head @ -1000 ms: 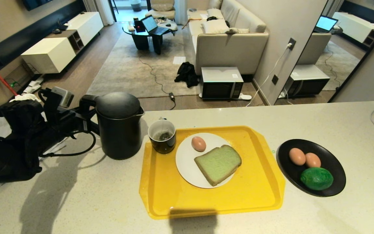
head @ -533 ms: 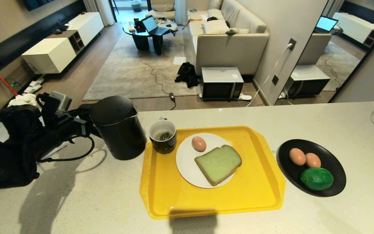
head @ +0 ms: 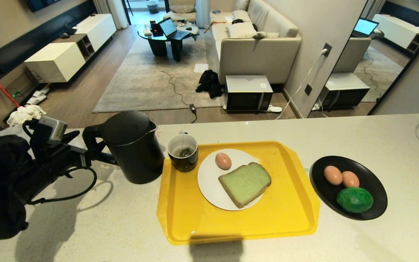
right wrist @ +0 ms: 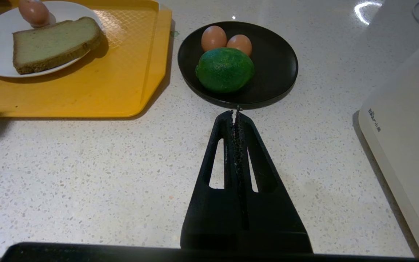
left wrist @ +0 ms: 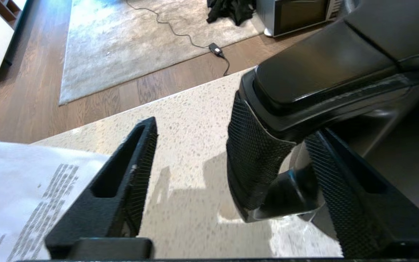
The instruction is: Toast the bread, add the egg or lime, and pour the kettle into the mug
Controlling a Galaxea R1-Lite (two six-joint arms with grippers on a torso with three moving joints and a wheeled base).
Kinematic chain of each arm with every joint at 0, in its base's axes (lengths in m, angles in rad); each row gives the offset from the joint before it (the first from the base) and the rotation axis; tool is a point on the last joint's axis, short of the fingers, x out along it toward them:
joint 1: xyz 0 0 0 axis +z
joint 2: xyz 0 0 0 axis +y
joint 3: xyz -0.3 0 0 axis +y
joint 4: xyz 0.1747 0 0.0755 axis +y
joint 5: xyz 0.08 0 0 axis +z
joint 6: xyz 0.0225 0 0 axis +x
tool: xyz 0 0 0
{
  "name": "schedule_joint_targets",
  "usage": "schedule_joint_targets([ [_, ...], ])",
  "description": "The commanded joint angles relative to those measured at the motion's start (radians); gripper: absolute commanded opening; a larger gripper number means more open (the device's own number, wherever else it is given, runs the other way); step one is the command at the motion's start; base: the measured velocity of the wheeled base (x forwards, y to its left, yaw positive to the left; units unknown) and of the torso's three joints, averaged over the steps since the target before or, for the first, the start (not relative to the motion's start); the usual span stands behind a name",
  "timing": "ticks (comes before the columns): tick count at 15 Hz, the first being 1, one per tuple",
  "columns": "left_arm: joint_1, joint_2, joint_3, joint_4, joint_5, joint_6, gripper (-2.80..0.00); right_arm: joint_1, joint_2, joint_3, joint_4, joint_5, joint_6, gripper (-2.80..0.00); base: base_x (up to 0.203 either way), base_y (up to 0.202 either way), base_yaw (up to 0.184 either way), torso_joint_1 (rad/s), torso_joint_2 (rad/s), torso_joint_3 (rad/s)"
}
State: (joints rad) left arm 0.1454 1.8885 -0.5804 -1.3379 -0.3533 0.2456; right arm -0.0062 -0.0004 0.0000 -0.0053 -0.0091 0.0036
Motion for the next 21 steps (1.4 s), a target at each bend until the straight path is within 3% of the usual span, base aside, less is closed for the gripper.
schedule_joint_targets([
  [1, 0.017, -0.040, 0.027, -0.009, -0.001, 0.004, 0.00, 0.000, 0.000, 0.000, 0.000, 0.000, 0.000, -2.80, 0.000, 0.000, 0.000, 0.000, 0.00, 0.000],
  [8, 0.031, -0.022, 0.108, -0.010, -0.005, 0.035, 0.00, 0.000, 0.000, 0.000, -0.001, 0.000, 0.001, -2.80, 0.000, 0.000, 0.000, 0.000, 0.00, 0.000],
  [14, 0.031, -0.017, 0.206, -0.135, -0.007, 0.044, 0.00, 0.000, 0.000, 0.000, -0.001, 0.000, 0.001, -2.80, 0.000, 0.000, 0.000, 0.000, 0.00, 0.000],
  [15, 0.031, -0.029, 0.229, -0.160, -0.007, 0.044, -2.80, 0.000, 0.000, 0.000, 0.000, 0.000, 0.000, -2.80, 0.000, 0.000, 0.000, 0.000, 0.00, 0.000],
  [21, 0.009, -0.210, 0.308, -0.188, -0.012, 0.021, -2.80, 0.000, 0.000, 0.000, -0.001, 0.000, 0.001, -2.80, 0.000, 0.000, 0.000, 0.000, 0.00, 0.000],
])
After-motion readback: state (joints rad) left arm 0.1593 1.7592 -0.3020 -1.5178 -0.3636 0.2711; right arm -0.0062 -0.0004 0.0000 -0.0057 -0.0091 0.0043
